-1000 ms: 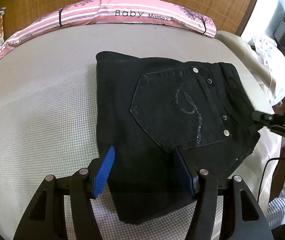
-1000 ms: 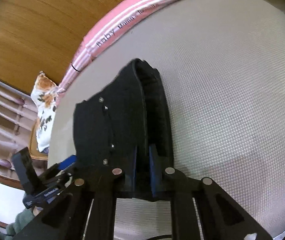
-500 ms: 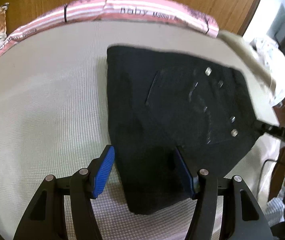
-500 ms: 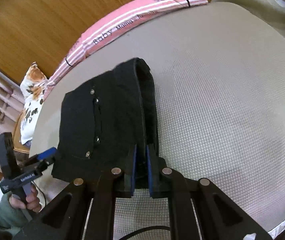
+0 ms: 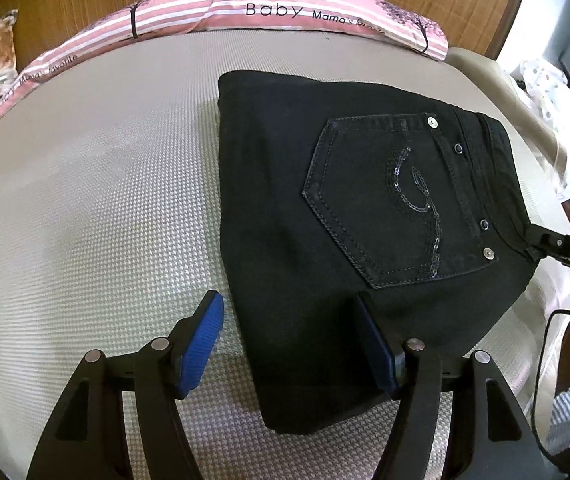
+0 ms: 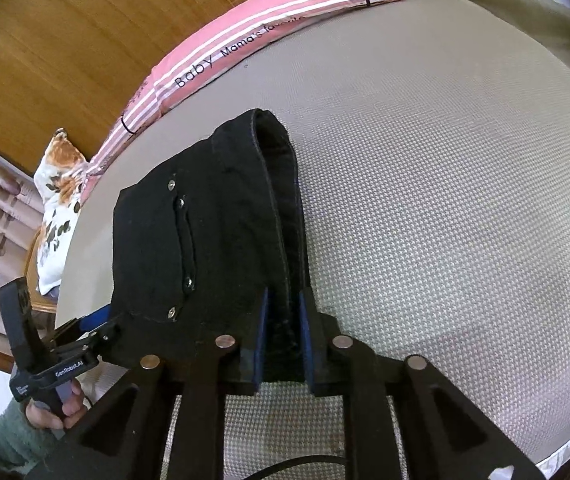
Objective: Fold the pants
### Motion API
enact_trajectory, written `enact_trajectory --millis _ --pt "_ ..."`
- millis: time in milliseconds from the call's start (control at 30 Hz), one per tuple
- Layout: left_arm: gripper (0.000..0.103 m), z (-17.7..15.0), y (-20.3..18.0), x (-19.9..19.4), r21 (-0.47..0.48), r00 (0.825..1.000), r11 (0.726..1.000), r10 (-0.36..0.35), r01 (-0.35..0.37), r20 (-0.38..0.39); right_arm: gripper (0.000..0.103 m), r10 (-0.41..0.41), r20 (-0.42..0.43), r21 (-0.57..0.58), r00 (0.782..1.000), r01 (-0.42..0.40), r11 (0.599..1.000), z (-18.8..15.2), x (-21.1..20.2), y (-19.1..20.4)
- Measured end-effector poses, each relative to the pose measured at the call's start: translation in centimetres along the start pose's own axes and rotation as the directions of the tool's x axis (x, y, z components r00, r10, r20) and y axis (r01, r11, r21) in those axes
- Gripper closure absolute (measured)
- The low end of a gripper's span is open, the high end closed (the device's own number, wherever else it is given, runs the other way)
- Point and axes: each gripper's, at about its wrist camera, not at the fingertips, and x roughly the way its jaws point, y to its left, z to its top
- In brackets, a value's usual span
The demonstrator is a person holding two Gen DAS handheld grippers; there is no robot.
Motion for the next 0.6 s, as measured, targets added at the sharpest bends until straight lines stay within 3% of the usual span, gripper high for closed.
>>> enact_trajectory --millis 267,400,500,600 --pt "0.036 0.5 -1.1 -1.3 0.056 0.994 0.993 0.098 -0.100 0.044 0.070 -0.053 0.012 -0.043 0.999 0.054 0.998 0.6 -0.4 0.8" --pt "0.036 0.9 -0.5 -2.3 0.040 0.989 0.991 0.126 -0.129 0.075 0.055 -0.075 0.015 -0.048 0.997 0.076 0.996 1.5 -0.7 1.2" --pt "0.036 1.4 0.3 -2.4 0.023 0.989 0.992 0.126 -0.128 0.077 0.055 -0.068 0.015 -0.059 0.998 0.068 0.996 2.3 -0.5 1.2" --pt "0.036 1.9 2.0 -2.1 -0.044 0.996 0.997 0.071 -0.069 0.051 0.054 -0.033 -0.002 -0.039 0.999 0.033 0.999 3.1 0.0 0.9"
